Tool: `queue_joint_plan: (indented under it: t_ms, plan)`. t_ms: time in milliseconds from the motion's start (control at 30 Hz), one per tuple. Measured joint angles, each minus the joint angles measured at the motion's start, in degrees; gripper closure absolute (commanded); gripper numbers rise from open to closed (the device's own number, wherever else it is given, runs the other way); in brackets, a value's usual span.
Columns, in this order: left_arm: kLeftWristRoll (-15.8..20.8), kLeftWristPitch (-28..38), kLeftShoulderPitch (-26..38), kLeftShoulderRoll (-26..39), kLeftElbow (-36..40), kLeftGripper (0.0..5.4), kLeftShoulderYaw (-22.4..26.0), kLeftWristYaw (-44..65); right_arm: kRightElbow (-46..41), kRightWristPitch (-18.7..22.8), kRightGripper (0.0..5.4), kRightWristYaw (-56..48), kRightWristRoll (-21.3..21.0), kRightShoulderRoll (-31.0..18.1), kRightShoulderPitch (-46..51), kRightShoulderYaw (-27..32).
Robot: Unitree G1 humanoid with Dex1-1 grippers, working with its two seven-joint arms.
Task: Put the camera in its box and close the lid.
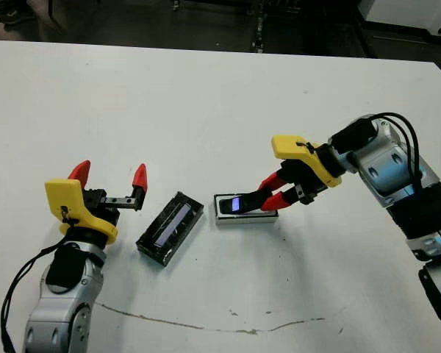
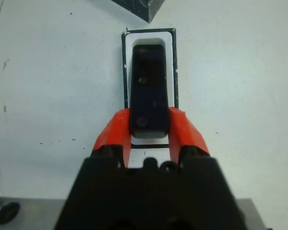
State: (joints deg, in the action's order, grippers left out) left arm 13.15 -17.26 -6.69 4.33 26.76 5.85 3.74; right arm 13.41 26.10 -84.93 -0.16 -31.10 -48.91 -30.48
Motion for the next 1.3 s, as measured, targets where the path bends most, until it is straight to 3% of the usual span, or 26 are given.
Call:
queue_joint_plan:
  t_ms: [500, 633, 767, 1033, 1300]
  plan:
    - [-0.2, 0.0, -0.1, 0.0, 0.4, 0.00, -0.1, 0.0, -0.4, 0.1, 3.76, 0.9, -0.6, 1.3, 0.6, -0.4]
    - [-0.1, 0.0, -0.1, 0.0, 0.4, 0.00, -0.1, 0.0, -0.8, -1.2, 3.08, 0.4, -0.4, 1.2, 1.2, -0.4]
    - [-0.1, 0.0, -0.1, 0.0, 0.4, 0.00, -0.1, 0.0, -0.2, -7.2, 2.40, -0.8, -0.4, 1.3, 1.3, -0.4]
    - [-0.1, 0.0, -0.2, -0.1, 0.4, 0.00, -0.2, 0.0, 1.7, -14.4, 1.19, -1.1, 0.0, 1.0, 1.2, 2.6]
    - [0.1, -0.2, -0.2, -0.2, 0.4, 0.00, -0.2, 0.0, -5.0, -12.3, 0.01, -0.5, 1.7, -2.5, 0.5, 8.2]
